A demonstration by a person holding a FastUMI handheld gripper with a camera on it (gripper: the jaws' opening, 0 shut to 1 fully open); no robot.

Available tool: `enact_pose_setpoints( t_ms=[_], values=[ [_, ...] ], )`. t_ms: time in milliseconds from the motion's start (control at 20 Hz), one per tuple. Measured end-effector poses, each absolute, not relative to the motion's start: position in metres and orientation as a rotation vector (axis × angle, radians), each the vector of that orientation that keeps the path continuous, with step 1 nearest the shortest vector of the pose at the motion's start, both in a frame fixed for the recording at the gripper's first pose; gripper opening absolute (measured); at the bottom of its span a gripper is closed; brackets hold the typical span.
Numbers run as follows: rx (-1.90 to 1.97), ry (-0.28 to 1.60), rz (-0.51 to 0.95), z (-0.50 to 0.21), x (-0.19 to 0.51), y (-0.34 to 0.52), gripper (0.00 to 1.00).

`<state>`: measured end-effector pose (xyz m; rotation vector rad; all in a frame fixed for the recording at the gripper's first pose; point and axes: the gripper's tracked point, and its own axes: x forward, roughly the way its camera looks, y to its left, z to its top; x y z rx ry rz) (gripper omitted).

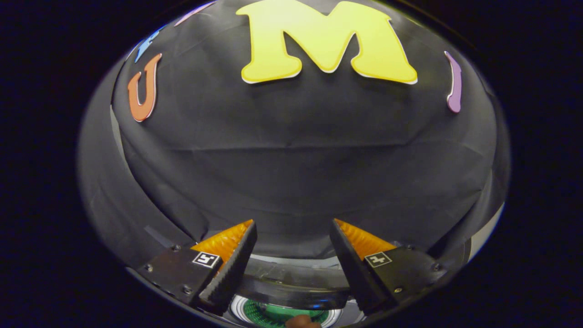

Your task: Put the clothes into the washing machine and then close the washing machine lid.

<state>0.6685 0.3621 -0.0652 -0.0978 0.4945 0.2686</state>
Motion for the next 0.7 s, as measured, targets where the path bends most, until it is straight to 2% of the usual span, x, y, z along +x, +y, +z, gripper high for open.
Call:
enact_pose_setpoints(
  t_ms=[400, 700],
  values=[
    [-0.089, 0.548, 0.316, -0.0697, 0.6660, 0.3647, 1.00],
    [-0.097, 0.486, 0.330, -0.0653, 0.6656, 0.3653, 1.00]
  ],
)
